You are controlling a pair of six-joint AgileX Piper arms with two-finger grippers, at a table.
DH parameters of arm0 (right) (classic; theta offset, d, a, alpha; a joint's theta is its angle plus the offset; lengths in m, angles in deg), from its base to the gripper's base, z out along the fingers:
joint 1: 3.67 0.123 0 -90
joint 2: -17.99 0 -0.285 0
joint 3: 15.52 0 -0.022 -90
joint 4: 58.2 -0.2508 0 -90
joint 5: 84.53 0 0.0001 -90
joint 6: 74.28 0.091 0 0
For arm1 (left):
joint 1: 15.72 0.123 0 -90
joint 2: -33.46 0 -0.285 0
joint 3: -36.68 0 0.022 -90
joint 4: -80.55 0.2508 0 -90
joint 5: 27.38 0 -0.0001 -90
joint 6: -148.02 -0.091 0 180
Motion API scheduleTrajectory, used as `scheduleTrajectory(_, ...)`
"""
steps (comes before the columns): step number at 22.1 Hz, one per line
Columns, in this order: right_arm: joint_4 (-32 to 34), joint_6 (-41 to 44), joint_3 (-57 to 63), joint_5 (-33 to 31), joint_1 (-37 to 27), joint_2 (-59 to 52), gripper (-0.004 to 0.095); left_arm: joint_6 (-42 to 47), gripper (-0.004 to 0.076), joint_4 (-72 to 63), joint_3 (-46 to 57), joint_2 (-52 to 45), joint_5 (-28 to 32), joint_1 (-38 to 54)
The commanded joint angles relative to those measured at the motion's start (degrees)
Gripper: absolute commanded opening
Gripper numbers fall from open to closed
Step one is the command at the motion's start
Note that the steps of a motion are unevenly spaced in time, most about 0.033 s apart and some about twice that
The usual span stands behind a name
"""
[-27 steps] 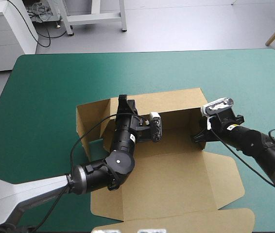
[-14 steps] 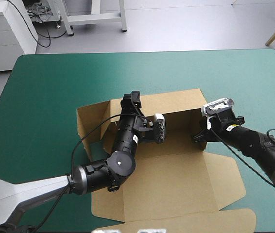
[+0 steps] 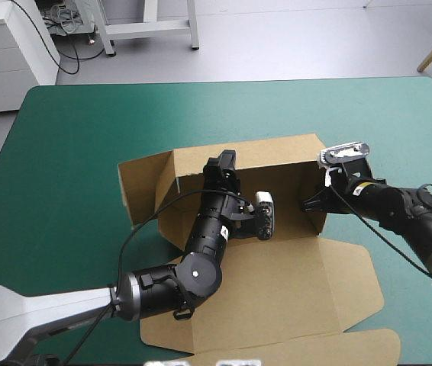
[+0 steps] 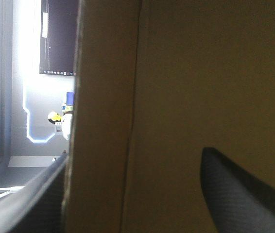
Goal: Fold the box
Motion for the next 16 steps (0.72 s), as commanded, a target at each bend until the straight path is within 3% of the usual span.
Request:
scheduleTrajectory(1, 1.9, 3.38, -3.46, -4.95, 0.02, 0.73, 0.0003, 0.91, 0.0487, 6.71, -1.77, -2.33, -6.9, -2.59)
scheduleTrajectory(5, 1.78, 5.47, -5.24, -8.07, 0.02, 1.14, 0.0002, 0.82, 0.0402, 6.71, -1.77, -4.48, -10.85, -5.09)
scheduleTrajectory(12, 4.92, 11.31, -19.13, -25.85, 0.02, 8.56, 0.0003, 0.82, 0.002, 6.71, -8.92, -14.93, -11.0, -4.72)
scheduleTrajectory(16, 6.94, 12.59, -30.38, -34.53, 0.02, 19.75, 0.0, 0.53, -0.0008, -1.83, -12.2, -19.24, -6.43, 5.0)
